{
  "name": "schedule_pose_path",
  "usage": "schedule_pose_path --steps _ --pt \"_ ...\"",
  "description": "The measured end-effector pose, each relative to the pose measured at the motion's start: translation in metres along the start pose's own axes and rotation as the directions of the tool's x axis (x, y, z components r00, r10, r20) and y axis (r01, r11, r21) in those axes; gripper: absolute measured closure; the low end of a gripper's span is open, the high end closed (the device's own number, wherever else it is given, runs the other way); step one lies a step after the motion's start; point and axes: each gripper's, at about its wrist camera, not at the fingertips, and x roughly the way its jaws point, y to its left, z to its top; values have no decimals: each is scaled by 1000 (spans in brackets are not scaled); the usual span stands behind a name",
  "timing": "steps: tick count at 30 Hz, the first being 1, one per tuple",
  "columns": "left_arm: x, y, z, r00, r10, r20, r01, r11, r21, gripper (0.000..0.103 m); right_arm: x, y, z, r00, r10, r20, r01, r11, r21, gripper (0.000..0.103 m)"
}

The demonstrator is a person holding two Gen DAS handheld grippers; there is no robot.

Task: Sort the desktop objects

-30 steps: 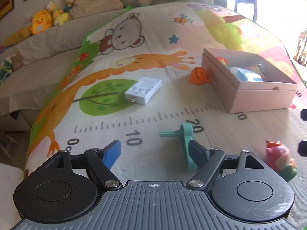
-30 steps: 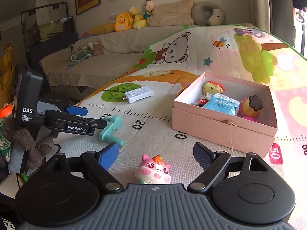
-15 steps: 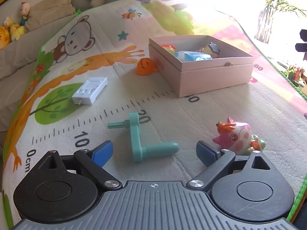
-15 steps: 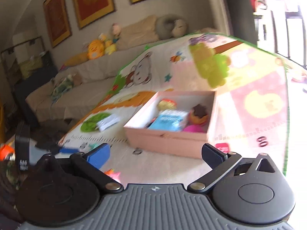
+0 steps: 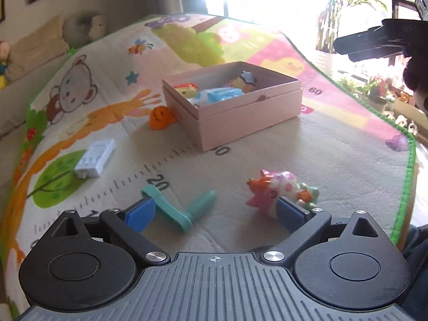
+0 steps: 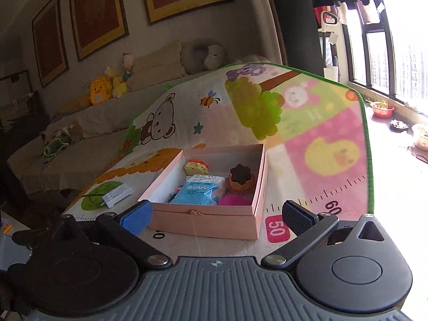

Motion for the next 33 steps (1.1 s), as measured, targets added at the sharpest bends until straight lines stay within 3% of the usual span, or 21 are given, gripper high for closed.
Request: schedule_pose_path --steps 2,4,7,10,12,16,21,22,29,33 --pt "9 5 1 997 72 -13 -72 997 31 3 8 15 -5 999 32 -22 -33 998 -47 0" --pt "22 12 0 995 91 -32 -89 995 53 3 14 35 -15 995 74 -62 -82 988 -128 0" --pt "43 22 -1 993 87 -79 -82 995 62 3 20 65 -34 978 150 -145 -180 958 -223 2" --pt "50 30 2 996 44 -78 -43 999 11 4 27 91 -52 953 203 -227 -261 927 -268 3" --pt "52 30 3 997 29 -78 -30 999 -15 12 35 102 -62 942 206 -266 -282 914 -291 6" --pt "48 24 2 997 40 -67 -42 998 -38 28 58 113 -76 922 187 -339 -293 909 -297 20" --pt "44 22 1 993 85 -75 -93 990 -109 33 77 116 -81 902 190 -389 -314 905 -286 50" --pt "42 21 1 993 89 -75 -98 988 -122 33 79 117 -80 900 187 -393 -316 902 -293 54" --pt "23 18 3 996 77 -36 -82 984 -161 34 64 116 -70 902 153 -405 -303 891 -339 56" --pt "2 17 25 996 77 46 -69 984 -167 34 38 98 -38 927 175 -331 -280 911 -303 56"
